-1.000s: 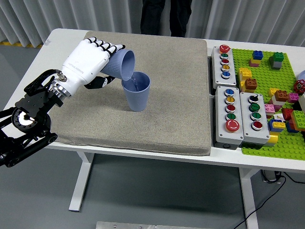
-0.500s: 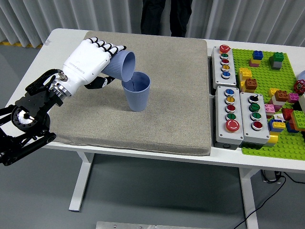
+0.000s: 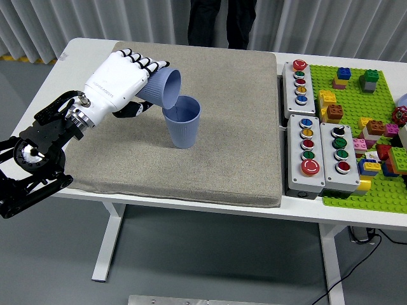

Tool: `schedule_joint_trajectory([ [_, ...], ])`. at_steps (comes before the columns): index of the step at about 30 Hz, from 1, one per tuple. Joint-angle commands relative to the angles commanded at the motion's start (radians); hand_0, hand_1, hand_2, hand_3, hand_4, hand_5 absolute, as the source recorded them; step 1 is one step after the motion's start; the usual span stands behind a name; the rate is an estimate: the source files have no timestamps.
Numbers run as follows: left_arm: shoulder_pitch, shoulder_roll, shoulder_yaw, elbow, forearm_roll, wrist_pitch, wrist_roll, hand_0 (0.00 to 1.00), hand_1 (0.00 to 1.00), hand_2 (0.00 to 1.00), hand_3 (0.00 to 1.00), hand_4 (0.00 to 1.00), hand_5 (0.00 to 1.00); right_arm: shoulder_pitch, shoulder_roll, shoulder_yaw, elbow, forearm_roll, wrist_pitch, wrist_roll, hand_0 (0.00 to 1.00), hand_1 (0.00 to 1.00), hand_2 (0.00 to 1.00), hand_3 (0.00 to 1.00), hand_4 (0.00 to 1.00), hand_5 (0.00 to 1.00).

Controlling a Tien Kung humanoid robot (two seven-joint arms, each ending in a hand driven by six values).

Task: Pick cup pour cup place

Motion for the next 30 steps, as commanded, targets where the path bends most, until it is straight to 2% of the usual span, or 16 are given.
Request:
schedule_joint_trajectory([
  [13, 0.003, 0.000, 0.004, 0.000, 0.000, 0.003, 0.004, 0.580, 0.528, 0.545, 0.576, 0.651, 0.120, 0.000, 0.001, 0.002, 0.000, 0.000, 0.000, 0.000, 0.689, 0.658, 0.578, 0.586, 0.002, 0.029],
  [19, 0.016, -0.003, -0.020, -0.008, 0.000, 0.021, 0.001, 0.580, 0.528, 0.545, 0.576, 0.651, 0.121, 0.001, 0.001, 0.003, 0.000, -0.001, 0.000, 0.000, 0.689, 0.658, 0.577, 0.586, 0.002, 0.027],
  [23, 0.037, -0.011, -0.055, 0.006, 0.000, 0.030, -0.028, 0.580, 0.528, 0.545, 0.575, 0.652, 0.122, 0.003, 0.001, 0.005, 0.000, -0.006, 0.000, 0.000, 0.689, 0.658, 0.578, 0.586, 0.002, 0.026],
  [30, 0.058, -0.024, -0.079, 0.015, -0.072, 0.052, -0.034, 0.580, 0.528, 0.545, 0.575, 0.652, 0.122, 0.007, 0.002, 0.003, 0.000, -0.002, -0.001, 0.000, 0.689, 0.658, 0.579, 0.587, 0.002, 0.026],
])
